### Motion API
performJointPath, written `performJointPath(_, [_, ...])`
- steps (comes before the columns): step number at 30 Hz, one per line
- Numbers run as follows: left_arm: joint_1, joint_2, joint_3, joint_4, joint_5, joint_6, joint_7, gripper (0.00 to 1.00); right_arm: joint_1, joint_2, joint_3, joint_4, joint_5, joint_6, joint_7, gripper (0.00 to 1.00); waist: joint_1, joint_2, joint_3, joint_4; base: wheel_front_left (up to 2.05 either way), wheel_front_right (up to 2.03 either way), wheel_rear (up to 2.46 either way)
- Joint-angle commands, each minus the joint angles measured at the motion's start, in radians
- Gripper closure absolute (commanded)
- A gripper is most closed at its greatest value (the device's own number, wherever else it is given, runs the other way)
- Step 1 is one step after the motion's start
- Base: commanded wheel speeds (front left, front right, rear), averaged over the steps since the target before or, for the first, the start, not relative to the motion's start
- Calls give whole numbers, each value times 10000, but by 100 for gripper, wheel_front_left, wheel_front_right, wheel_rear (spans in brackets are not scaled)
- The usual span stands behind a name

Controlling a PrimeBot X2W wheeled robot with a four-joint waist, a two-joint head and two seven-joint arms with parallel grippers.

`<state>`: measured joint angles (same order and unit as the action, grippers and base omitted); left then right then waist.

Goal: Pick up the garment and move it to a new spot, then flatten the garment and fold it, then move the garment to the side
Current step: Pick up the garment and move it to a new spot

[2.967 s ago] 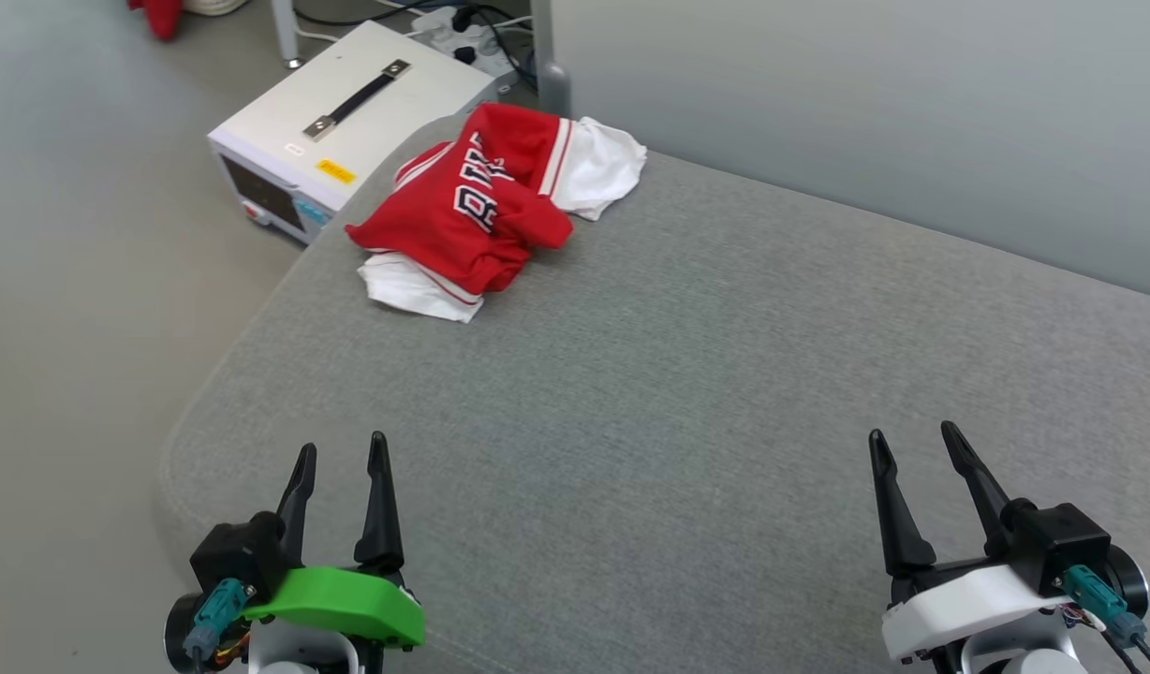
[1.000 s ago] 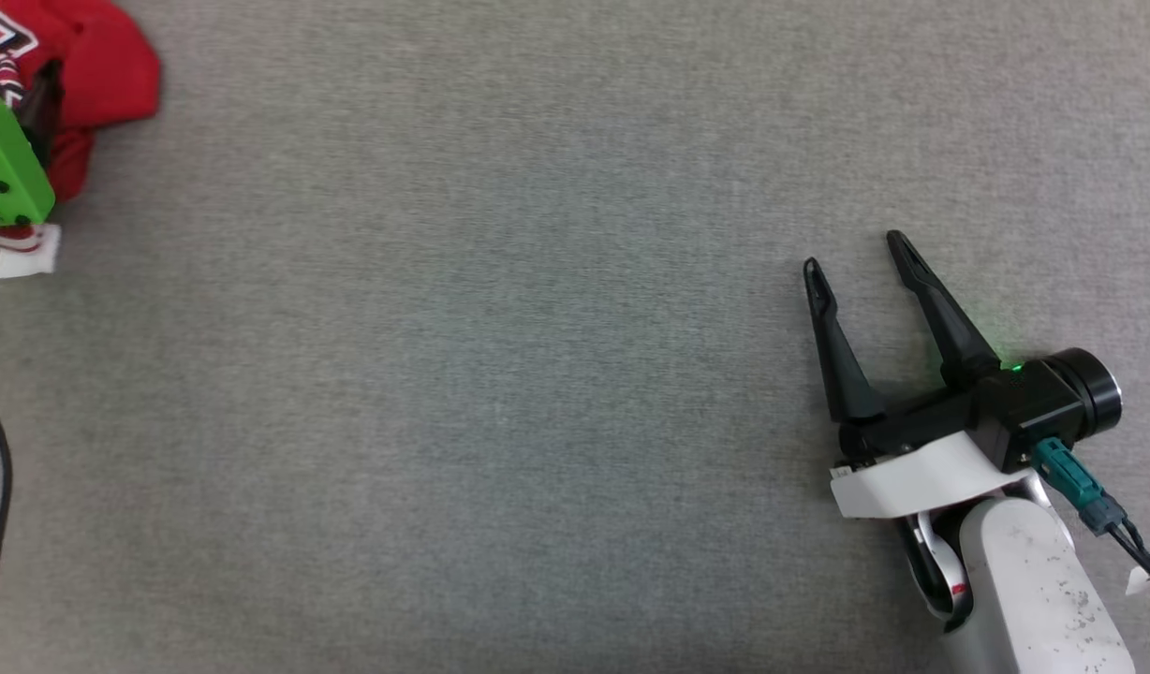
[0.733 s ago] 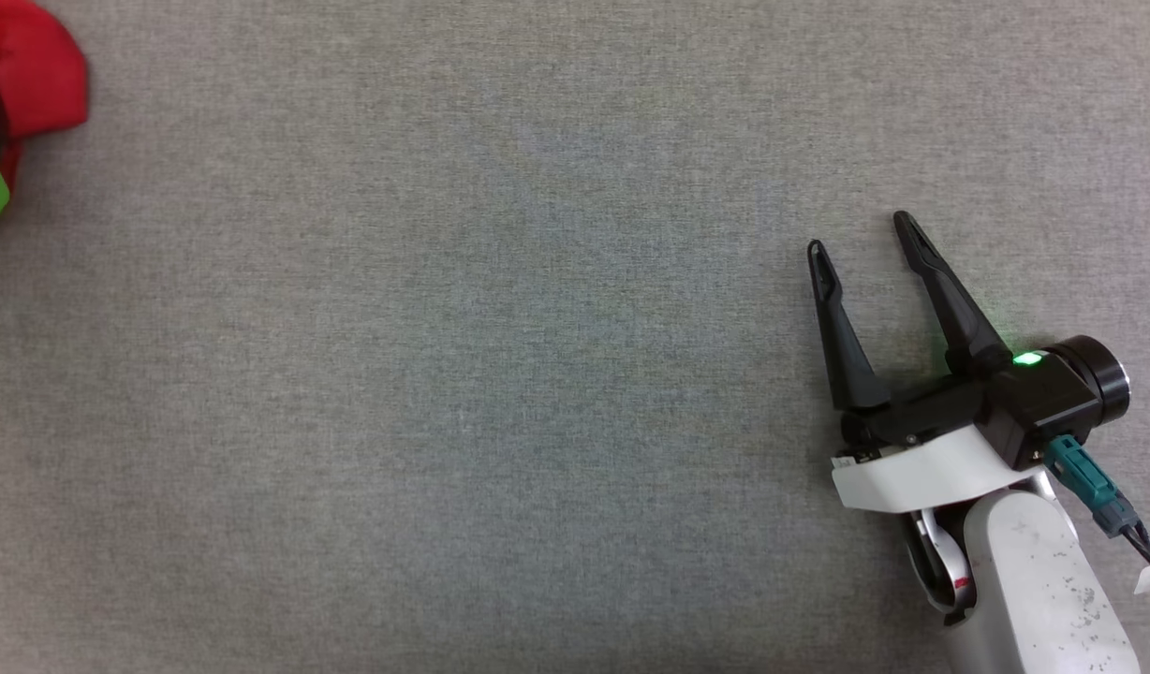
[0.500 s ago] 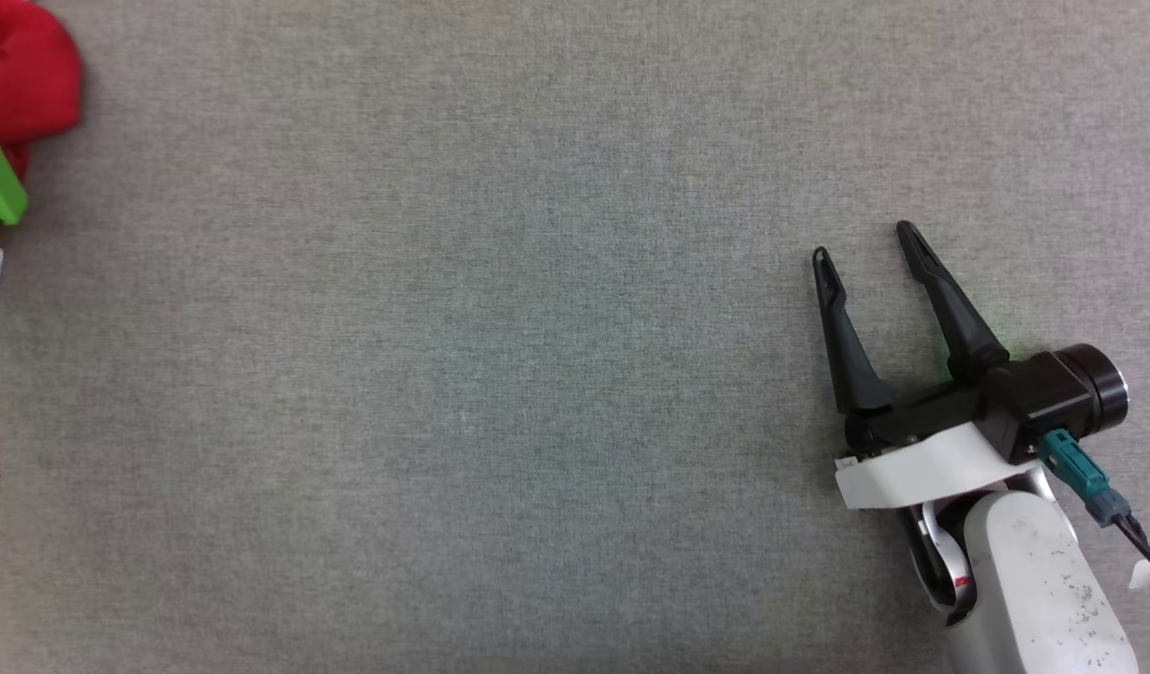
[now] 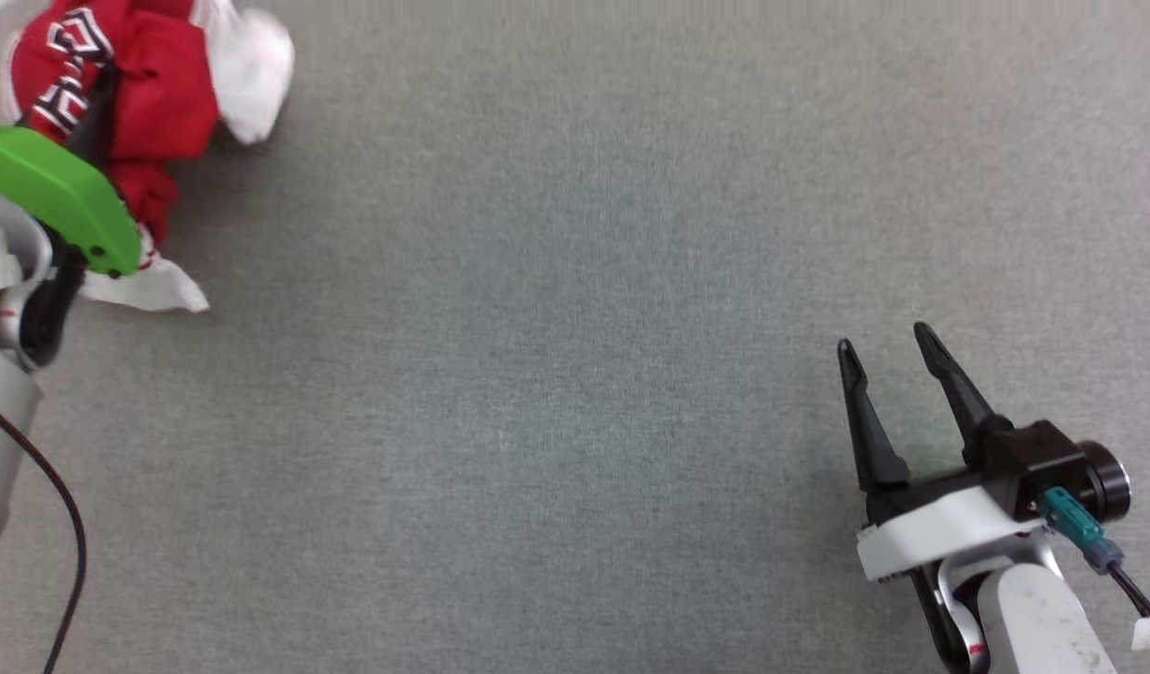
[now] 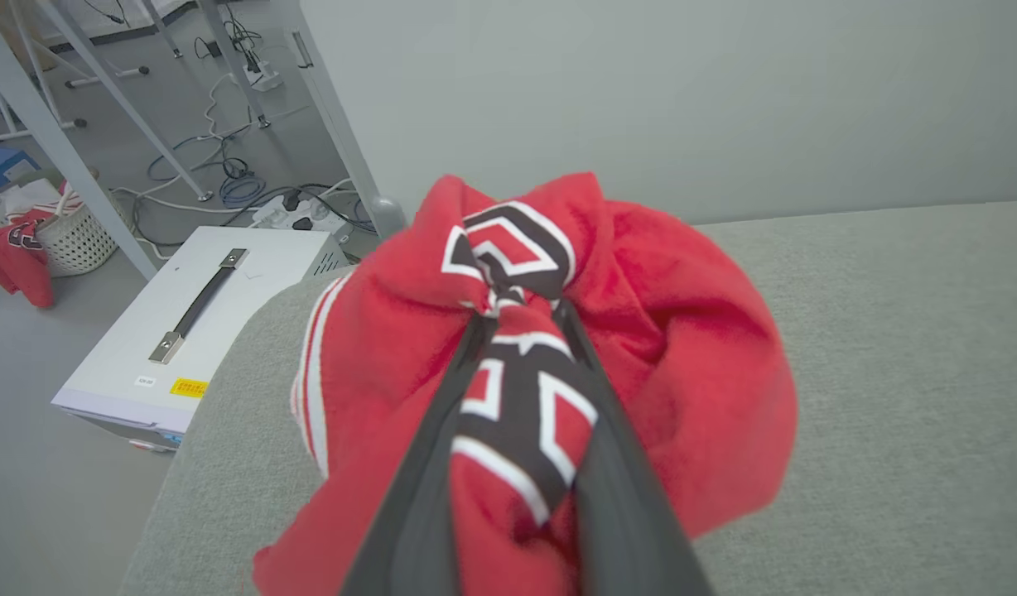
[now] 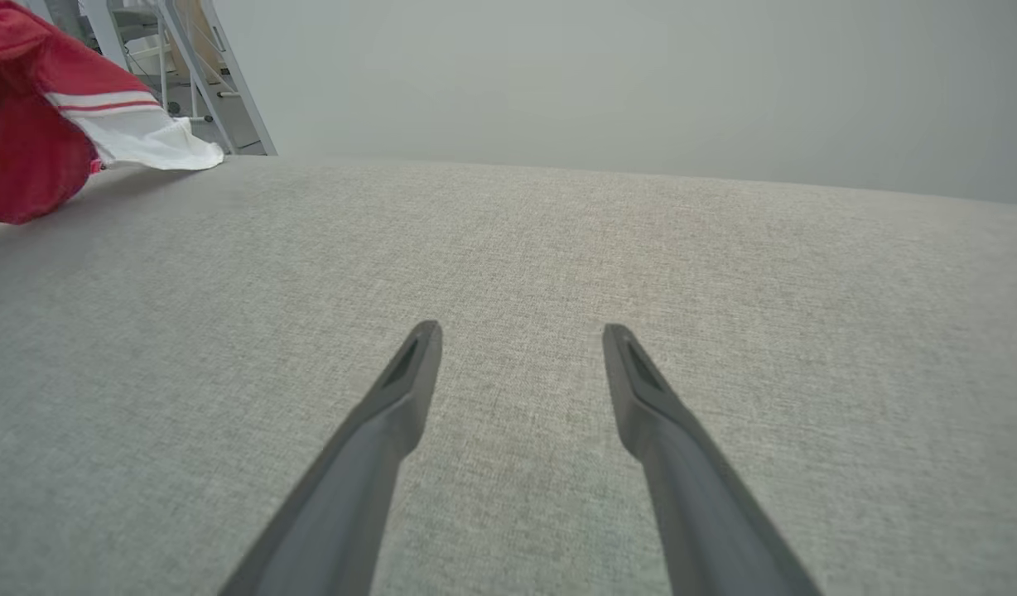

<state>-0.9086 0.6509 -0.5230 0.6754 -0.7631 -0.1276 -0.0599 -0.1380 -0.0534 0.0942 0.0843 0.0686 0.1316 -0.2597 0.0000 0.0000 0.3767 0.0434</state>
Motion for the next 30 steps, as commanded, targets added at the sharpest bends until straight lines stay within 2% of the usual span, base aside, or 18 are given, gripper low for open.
performJointPath(1, [172,-19,-191,-285,221,-30,-75,100,183,5,-110,27,85,-9,-21,0,0,0,-1477,199,0,0,0])
performJointPath(8, [541,-412,-1013,-1478,298,-30,46,100,727,22,-559,-8,198,-9,-21,0,0,0,-2603,-49,0,0,0])
performJointPath(15, [483,-1300,-1561,-2215,526,104,80,100,1132,29,-844,-49,351,-9,-21,0,0,0,-3172,-784,0,0,0])
performJointPath(24, [-187,-2460,-2386,-1848,1583,310,-716,100,1268,30,-1143,-197,433,-9,-21,0,0,0,-3122,-1949,0,0,0])
performJointPath(30, [694,-3681,-3339,-1112,1919,349,-1260,100,1282,31,-1474,-351,403,-9,-21,0,0,0,-2882,-2421,0,0,0])
